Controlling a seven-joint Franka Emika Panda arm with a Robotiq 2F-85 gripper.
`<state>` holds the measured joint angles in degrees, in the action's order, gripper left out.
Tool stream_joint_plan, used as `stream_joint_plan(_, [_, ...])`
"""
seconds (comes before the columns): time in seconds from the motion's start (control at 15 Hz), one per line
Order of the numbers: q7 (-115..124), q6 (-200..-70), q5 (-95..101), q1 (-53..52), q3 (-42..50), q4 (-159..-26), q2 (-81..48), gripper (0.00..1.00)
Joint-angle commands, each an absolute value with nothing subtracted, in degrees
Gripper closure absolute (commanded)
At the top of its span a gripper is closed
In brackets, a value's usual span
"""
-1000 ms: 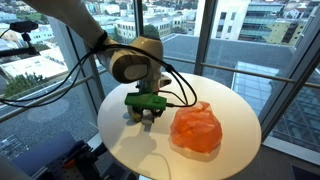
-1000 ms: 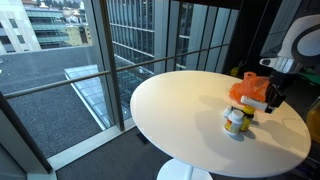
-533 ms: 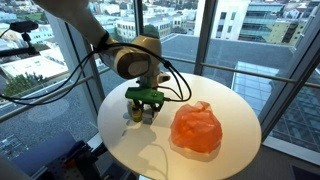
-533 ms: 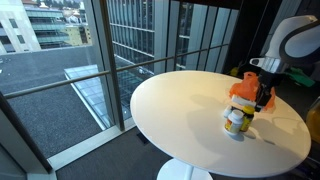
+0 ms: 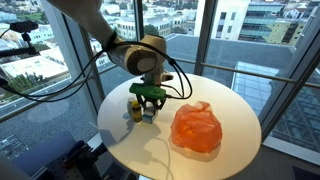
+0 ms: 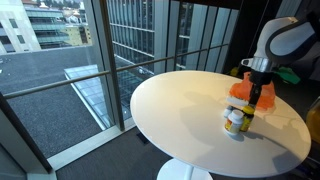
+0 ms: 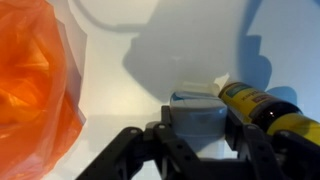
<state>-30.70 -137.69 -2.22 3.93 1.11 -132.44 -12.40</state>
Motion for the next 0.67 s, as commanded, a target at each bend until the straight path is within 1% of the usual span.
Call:
stream_joint_plan(0.0, [-28.62,-133.61,-0.95,4.26,0.41,-128.37,-15.19,0.73])
stream_joint_plan(0.53, [-29.74,-132.88,0.10,4.33,-0.70,-128.73,-16.69,0.73])
stream_joint_plan(0.6, [-29.70,-132.88,0.40,4.31,-0.71,-128.83,-16.58,0.67])
